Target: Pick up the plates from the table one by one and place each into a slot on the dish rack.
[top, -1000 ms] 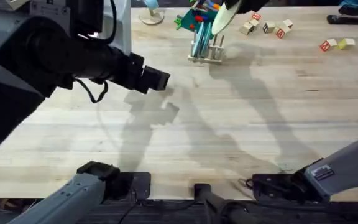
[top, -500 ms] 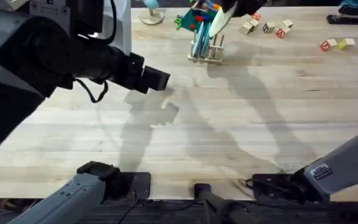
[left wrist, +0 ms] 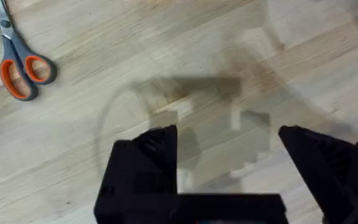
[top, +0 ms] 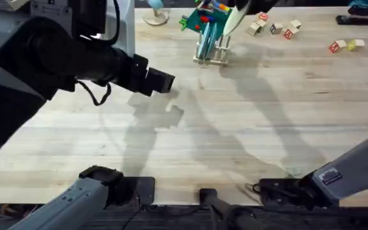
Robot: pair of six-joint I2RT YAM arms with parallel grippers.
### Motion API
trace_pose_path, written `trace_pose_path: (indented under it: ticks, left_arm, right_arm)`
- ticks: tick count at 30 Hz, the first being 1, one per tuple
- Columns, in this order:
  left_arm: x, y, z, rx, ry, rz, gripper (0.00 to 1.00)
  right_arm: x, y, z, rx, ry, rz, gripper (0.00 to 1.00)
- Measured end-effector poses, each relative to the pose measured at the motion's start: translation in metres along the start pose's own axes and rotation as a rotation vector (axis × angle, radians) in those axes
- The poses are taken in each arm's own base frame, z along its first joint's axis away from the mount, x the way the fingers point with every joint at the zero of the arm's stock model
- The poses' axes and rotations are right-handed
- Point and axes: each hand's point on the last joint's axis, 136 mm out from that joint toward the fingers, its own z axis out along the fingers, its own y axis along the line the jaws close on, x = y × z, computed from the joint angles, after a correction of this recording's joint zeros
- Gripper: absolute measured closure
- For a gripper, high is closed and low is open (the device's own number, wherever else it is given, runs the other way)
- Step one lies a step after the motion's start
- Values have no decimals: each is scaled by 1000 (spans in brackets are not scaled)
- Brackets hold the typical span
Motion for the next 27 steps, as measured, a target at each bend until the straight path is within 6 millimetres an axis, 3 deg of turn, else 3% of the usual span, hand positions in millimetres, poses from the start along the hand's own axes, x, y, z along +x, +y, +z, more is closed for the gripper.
trace_pose_path:
  ticks: [7, 27]
  left_arm:
    - [0, 0, 0, 0, 0, 0, 8]
    - [1, 0, 0, 1, 4, 0, 8]
  right_arm:
    - [-2, -2, 3, 17, -8, -2, 968]
    - [-2, 4, 56, 70, 16, -15, 968]
